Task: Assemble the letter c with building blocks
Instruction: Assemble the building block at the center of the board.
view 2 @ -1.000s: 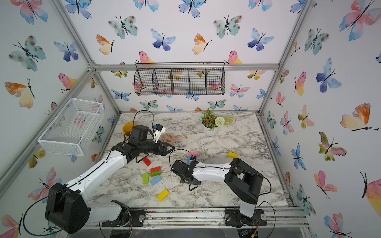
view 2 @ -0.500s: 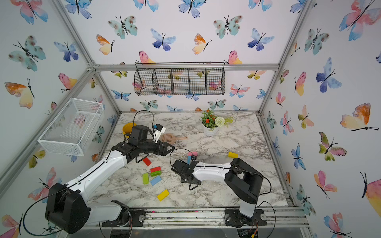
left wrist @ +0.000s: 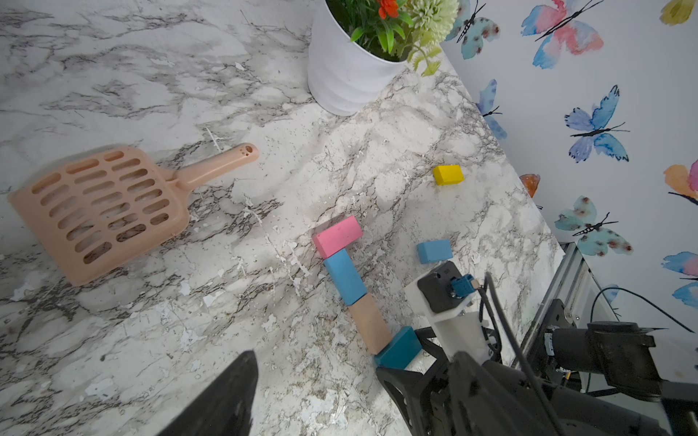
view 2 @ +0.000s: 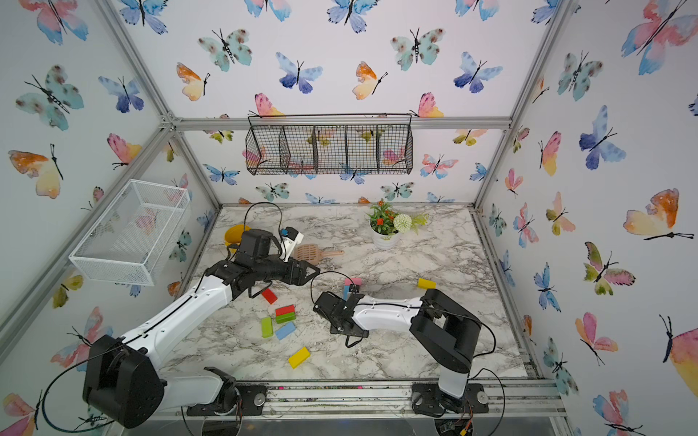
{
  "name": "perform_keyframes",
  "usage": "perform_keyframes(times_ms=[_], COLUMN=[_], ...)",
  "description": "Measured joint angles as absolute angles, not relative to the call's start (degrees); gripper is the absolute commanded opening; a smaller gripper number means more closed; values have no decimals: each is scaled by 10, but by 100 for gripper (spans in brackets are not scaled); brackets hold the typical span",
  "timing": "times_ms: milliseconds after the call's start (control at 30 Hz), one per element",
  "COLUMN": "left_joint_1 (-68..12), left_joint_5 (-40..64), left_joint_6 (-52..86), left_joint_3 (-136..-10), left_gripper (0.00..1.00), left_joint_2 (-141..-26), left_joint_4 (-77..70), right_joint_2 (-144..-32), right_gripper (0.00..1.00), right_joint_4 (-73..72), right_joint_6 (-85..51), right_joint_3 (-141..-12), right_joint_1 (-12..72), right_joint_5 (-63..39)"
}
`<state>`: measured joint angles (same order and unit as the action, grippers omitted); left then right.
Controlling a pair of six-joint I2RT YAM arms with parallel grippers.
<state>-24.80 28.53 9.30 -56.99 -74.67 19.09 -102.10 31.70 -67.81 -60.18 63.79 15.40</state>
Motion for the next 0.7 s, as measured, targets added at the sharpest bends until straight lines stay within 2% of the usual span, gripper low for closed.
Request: perform_keyframes(times_ms=[167, 200, 567, 700], left_joint_1=[-248, -248, -248, -248], left_joint_5=[285, 285, 285, 284], left_joint_6=[93, 93, 93, 93], left_joint_3=[-570, -570, -568, -568], left_gripper=[81, 81, 81, 80], left_joint_2=[-747, -747, -747, -748], left_joint_4=[191, 191, 191, 191], right_joint_2=[-1020, -1019, -905, -852], right_gripper=[91, 100, 100, 97], right_joint_4=[317, 318, 337, 362], right_joint_6=[-680, -679, -681, -679], right_joint_3=[-602, -601, -566, -554], right_joint_1=[638, 638, 638, 637], right_joint_5=[155, 155, 173, 202])
